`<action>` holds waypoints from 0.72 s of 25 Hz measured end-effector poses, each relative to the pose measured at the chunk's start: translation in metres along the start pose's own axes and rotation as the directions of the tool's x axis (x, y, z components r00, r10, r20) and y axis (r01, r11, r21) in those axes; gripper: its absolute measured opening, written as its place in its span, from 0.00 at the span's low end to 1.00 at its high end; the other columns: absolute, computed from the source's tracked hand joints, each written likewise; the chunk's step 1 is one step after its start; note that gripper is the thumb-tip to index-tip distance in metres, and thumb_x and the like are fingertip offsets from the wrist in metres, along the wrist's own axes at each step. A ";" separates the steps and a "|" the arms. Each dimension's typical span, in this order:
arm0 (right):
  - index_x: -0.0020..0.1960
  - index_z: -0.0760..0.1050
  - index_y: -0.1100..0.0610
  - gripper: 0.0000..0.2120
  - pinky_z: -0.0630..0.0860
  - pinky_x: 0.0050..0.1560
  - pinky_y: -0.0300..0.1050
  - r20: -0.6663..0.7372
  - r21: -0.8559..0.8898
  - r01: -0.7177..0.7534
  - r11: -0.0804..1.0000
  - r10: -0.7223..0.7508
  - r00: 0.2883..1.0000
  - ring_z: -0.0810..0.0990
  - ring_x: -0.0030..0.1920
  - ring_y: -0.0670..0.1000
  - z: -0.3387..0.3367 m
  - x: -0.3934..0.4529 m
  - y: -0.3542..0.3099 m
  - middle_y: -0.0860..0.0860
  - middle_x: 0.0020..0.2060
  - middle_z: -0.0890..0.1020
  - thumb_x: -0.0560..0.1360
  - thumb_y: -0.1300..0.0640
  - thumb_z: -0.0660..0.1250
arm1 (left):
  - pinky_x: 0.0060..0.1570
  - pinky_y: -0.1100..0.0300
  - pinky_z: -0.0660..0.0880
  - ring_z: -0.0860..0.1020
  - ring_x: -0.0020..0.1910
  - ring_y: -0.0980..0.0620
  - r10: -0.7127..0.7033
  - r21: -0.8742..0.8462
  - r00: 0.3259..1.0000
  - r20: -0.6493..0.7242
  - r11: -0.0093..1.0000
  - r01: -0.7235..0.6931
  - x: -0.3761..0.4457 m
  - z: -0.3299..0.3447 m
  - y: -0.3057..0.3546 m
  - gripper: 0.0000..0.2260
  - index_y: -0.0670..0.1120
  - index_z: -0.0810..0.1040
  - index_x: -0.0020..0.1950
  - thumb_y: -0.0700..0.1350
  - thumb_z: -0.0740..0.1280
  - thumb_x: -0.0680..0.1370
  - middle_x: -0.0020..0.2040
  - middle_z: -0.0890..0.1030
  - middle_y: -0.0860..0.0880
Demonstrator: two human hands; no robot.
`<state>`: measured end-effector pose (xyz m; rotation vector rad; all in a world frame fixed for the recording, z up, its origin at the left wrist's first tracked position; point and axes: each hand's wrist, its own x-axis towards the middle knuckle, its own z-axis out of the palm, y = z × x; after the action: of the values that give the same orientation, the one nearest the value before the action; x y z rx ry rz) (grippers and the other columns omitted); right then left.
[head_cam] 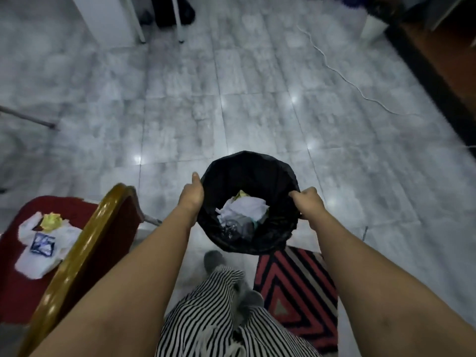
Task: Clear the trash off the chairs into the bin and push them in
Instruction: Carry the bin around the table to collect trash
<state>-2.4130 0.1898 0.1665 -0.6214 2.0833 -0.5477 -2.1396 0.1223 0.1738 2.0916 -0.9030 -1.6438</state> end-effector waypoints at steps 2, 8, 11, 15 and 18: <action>0.63 0.70 0.65 0.29 0.82 0.52 0.59 0.033 -0.045 0.034 0.998 -0.032 0.999 0.81 0.48 0.60 0.011 0.040 -0.046 0.62 0.51 0.81 0.68 0.48 0.63 | 0.67 0.43 0.71 0.73 0.67 0.38 -0.002 -0.072 0.998 -0.056 0.997 -0.002 0.031 -0.006 0.030 0.35 0.42 0.64 0.76 0.65 0.45 0.80 0.71 0.72 0.40; 0.56 0.68 0.57 0.21 0.81 0.46 0.53 0.086 -0.140 0.100 0.985 -0.088 0.992 0.80 0.48 0.59 0.052 0.123 -0.179 0.61 0.50 0.79 0.68 0.48 0.63 | 0.69 0.44 0.70 0.71 0.69 0.38 -0.041 -0.258 0.993 -0.113 0.966 0.010 0.125 -0.041 0.122 0.35 0.40 0.61 0.77 0.64 0.46 0.81 0.74 0.69 0.39; 0.54 0.67 0.56 0.19 0.78 0.41 0.51 0.100 -0.187 0.162 0.969 -0.145 0.984 0.80 0.45 0.59 0.075 0.158 -0.255 0.59 0.46 0.76 0.67 0.48 0.63 | 0.68 0.44 0.71 0.72 0.68 0.38 -0.021 -0.308 0.989 -0.147 0.951 -0.026 0.164 -0.077 0.169 0.35 0.40 0.61 0.77 0.64 0.45 0.81 0.73 0.70 0.39; 0.65 0.68 0.64 0.28 0.77 0.44 0.53 0.184 -0.279 0.226 0.933 -0.179 0.967 0.80 0.51 0.62 0.126 0.188 -0.329 0.61 0.50 0.78 0.71 0.49 0.64 | 0.66 0.43 0.72 0.74 0.67 0.38 -0.070 -0.398 0.980 -0.184 0.917 -0.009 0.200 -0.128 0.197 0.36 0.40 0.61 0.78 0.65 0.45 0.80 0.72 0.71 0.39; 0.64 0.67 0.64 0.25 0.78 0.49 0.55 0.269 -0.325 0.312 0.893 -0.229 0.936 0.79 0.50 0.60 0.177 0.214 -0.386 0.62 0.53 0.78 0.73 0.50 0.64 | 0.66 0.42 0.72 0.74 0.66 0.38 -0.126 -0.490 0.969 -0.215 0.872 0.005 0.230 -0.169 0.204 0.39 0.42 0.61 0.77 0.68 0.45 0.77 0.71 0.73 0.39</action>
<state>-2.2838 -0.2680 0.1668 -1.1516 1.9034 -0.2259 -2.0038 -0.2009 0.1744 1.9153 -0.2947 -1.4178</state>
